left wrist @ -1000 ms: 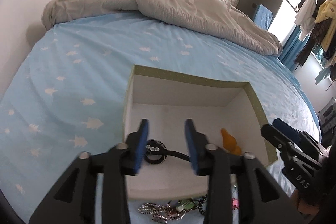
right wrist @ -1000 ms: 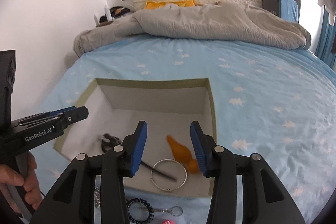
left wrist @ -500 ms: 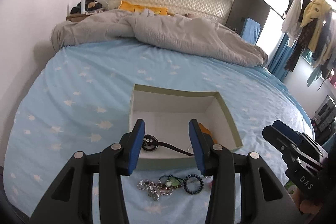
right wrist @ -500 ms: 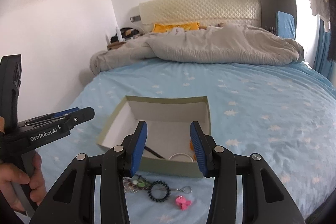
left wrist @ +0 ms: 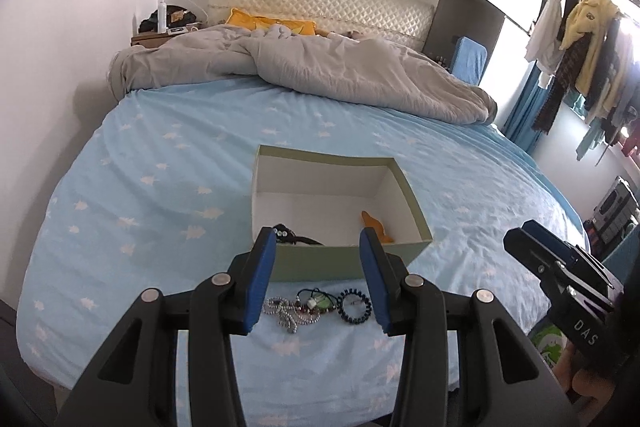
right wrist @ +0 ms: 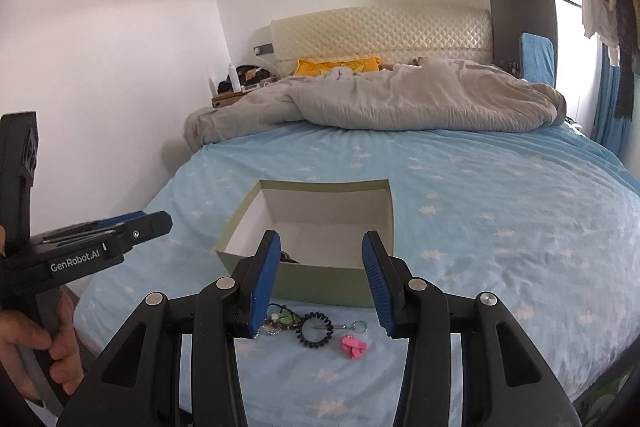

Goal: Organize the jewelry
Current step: 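Move both open tools back from the box to the remaining jewelry, then grasp the red beaded bracelet with the left tool while the right tool grasps the pink strap keychain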

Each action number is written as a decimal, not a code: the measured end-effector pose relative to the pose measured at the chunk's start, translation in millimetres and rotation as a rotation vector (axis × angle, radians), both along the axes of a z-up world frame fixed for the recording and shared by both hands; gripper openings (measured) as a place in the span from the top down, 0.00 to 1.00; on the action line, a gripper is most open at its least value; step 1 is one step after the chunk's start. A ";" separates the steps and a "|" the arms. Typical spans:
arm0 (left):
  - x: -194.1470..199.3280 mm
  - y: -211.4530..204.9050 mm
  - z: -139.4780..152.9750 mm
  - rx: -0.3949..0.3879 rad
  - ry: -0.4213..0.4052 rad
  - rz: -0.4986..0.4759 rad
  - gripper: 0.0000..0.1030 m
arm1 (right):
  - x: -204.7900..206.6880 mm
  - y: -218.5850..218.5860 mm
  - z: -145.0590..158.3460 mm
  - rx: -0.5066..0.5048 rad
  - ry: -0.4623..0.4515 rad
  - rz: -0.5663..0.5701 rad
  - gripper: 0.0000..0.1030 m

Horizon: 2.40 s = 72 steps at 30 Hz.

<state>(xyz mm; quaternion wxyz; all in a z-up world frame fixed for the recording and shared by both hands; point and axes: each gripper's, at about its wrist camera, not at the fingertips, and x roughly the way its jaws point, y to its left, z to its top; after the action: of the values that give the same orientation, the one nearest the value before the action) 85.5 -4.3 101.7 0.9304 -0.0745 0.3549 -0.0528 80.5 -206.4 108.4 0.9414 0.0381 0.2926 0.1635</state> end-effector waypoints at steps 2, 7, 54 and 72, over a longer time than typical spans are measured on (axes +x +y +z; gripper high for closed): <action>-7.7 -1.5 -2.7 0.002 -0.006 -0.007 0.57 | -6.4 -0.8 -3.4 0.006 0.004 0.013 0.60; -21.4 -1.3 -13.4 0.009 0.004 -0.006 0.57 | -20.3 -2.3 -15.4 -0.005 0.015 0.016 0.60; 6.6 0.6 -149.3 -0.064 0.215 -0.025 0.61 | -5.2 -2.9 -143.2 -0.065 0.263 0.008 0.65; 68.0 7.5 -187.8 -0.059 0.266 -0.066 0.80 | 49.9 -3.7 -192.9 -0.063 0.388 -0.008 0.65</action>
<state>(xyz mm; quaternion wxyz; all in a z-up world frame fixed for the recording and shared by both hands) 153.5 3.1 -86.1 0.8704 -0.0962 0.4756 -0.0835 130.4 -210.0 -84.5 0.8686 0.0406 0.4736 0.1400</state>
